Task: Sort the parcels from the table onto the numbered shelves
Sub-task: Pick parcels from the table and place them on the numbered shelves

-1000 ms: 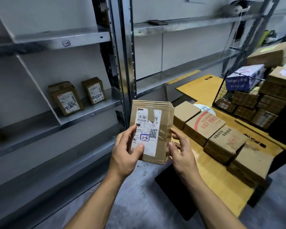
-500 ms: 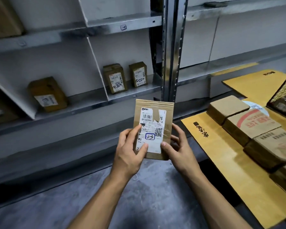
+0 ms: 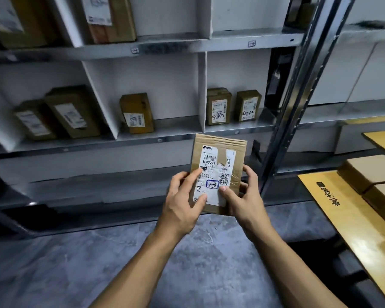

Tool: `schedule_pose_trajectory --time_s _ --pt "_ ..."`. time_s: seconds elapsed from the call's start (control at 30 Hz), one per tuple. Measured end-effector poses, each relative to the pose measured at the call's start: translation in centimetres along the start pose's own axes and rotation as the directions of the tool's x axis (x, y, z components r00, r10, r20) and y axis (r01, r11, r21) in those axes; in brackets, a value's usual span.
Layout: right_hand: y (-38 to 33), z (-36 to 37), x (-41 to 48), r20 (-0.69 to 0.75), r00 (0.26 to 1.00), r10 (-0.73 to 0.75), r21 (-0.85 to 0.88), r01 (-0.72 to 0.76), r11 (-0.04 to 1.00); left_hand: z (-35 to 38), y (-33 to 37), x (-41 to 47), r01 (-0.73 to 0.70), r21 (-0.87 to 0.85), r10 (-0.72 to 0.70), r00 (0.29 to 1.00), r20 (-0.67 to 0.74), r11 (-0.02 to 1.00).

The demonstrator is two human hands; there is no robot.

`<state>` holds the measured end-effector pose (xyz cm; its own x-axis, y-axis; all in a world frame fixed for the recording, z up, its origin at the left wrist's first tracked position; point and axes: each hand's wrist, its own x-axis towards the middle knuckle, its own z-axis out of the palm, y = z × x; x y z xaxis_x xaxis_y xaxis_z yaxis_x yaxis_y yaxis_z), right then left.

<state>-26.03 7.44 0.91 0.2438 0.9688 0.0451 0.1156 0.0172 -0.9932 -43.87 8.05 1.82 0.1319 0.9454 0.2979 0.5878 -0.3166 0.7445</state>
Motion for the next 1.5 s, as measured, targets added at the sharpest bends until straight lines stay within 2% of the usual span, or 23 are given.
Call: schedule_pose_trajectory --time_s 0.17,0.33,0.47,0.63,0.77,0.87,1.1,1.37,1.5 --pt "-1.2 6.6 -0.8 0.016 1.000 -0.022 0.043 0.021 0.999 -6.1 -3.4 -0.5 -0.014 0.056 0.012 0.999 0.033 0.998" --pt "-0.4 12.8 -1.1 -0.017 1.000 0.009 0.070 -0.008 0.997 -11.9 -7.4 -1.3 0.010 0.134 -0.011 1.000 0.005 0.991" --pt "0.5 16.7 -1.5 -0.011 0.999 0.039 0.054 -0.039 0.998 -16.0 -10.9 -1.4 -0.005 0.279 -0.012 0.998 0.062 0.960" --pt "0.6 18.7 -1.1 -0.034 0.997 0.070 0.007 -0.070 0.998 -18.9 -12.9 -0.3 -0.038 0.493 -0.044 0.987 0.155 0.869" --pt "1.3 19.1 0.2 -0.071 0.993 0.090 -0.019 -0.092 0.996 -19.4 -13.3 1.3 -0.074 0.563 -0.082 0.965 0.247 0.823" --pt "1.9 19.3 2.0 -0.076 0.993 0.095 -0.036 -0.098 0.995 -19.1 -13.7 3.3 -0.083 0.593 -0.096 0.960 0.264 0.801" --pt "1.8 19.7 10.7 -0.045 0.999 0.020 -0.049 -0.022 0.999 -16.7 -15.9 10.8 -0.114 0.633 -0.094 0.954 0.285 0.766" --pt "2.2 20.3 27.3 0.000 0.998 -0.067 -0.005 0.067 0.998 -12.7 -19.4 24.6 -0.083 0.658 -0.147 0.947 0.286 0.748" --pt "2.9 20.6 35.2 0.037 0.997 -0.065 -0.044 0.066 0.997 -10.7 -20.4 31.1 -0.043 0.652 -0.179 0.946 0.271 0.757"
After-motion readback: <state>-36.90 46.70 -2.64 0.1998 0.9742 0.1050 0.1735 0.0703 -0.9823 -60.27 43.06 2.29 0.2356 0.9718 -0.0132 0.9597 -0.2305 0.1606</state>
